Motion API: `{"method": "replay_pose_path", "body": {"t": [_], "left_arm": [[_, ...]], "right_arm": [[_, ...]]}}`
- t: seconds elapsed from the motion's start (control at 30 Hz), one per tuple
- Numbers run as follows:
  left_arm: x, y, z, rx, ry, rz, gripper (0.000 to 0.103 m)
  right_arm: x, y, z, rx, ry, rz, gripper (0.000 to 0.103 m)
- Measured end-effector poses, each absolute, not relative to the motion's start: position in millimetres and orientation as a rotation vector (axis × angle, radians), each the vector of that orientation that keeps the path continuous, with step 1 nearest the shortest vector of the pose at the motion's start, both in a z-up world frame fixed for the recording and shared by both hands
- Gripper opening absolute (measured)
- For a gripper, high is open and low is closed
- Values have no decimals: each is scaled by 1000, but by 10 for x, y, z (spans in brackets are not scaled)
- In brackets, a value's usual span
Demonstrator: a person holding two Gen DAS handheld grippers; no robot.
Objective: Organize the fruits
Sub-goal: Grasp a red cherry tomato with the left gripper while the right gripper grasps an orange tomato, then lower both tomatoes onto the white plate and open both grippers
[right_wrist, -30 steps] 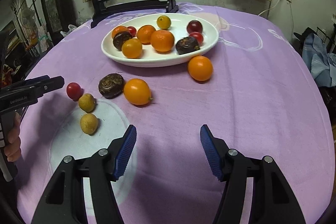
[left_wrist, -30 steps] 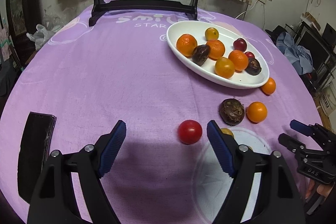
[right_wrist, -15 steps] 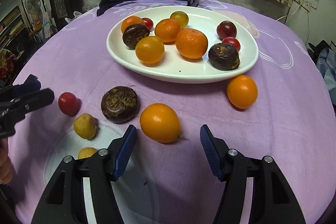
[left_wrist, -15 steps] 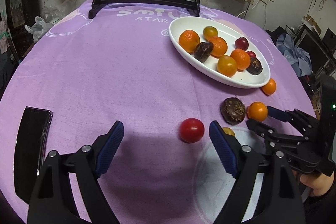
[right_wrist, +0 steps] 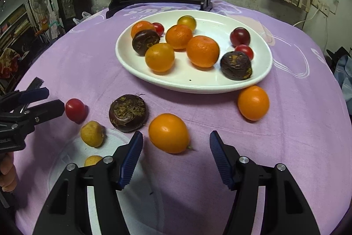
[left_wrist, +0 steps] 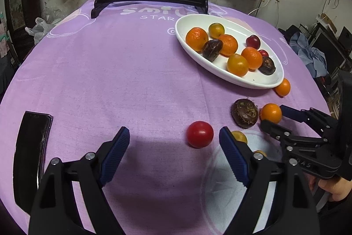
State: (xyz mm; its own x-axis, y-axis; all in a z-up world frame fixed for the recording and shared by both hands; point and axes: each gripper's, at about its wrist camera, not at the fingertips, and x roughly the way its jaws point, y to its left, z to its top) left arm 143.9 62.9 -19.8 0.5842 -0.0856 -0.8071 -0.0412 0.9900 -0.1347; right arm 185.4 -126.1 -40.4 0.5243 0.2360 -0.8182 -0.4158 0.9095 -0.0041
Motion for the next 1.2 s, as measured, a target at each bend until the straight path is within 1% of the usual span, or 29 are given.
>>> {"method": "replay_pose_path", "body": {"t": [0.03,0.07,0.1,0.57,0.67,0.73,0.83,0.87,0.9,0.93,0.97,1.0,1.2], "left_arm": [[1442,624,-206,-141,950,-27,81],[1446,612,-216,-134,955,-28,81],[1447,610,-224,-130,957,-30,81],[1458,501,-367,-79,993,-58,81],[1490,496,-423,-68,1001,-53,77],[1514,482,-459,-52,998,-43,76],[1546,447,-463,-18,980,-45,70],[1555,445,-460,-19,976,-48,67],[1570,436,-454,-18,972,-55,61],[1584,423,-446,-19,971,-64,57],[1593,409,-436,-27,970,-77,45],[1598,388,-424,-43,967,-108,27],[1466,265,-306,-27,946,-119,27]], "right_arm": [[1875,-1224,-425,-220,947,398,57],[1885,-1198,-438,-220,952,410,48],[1897,-1183,-432,-213,950,415,36],[1525,-1607,-215,-85,900,426,36],[1483,-1661,-231,-69,910,436,36],[1484,-1684,-241,-63,912,435,36],[1482,-1706,-242,-51,913,443,36],[1478,-1709,-237,-50,912,447,36],[1470,-1705,-230,-51,910,454,36],[1466,-1700,-224,-51,907,459,36],[1459,-1695,-218,-52,905,464,36],[1451,-1686,-216,-54,907,472,36],[1430,-1692,-207,-56,911,471,36]]}}
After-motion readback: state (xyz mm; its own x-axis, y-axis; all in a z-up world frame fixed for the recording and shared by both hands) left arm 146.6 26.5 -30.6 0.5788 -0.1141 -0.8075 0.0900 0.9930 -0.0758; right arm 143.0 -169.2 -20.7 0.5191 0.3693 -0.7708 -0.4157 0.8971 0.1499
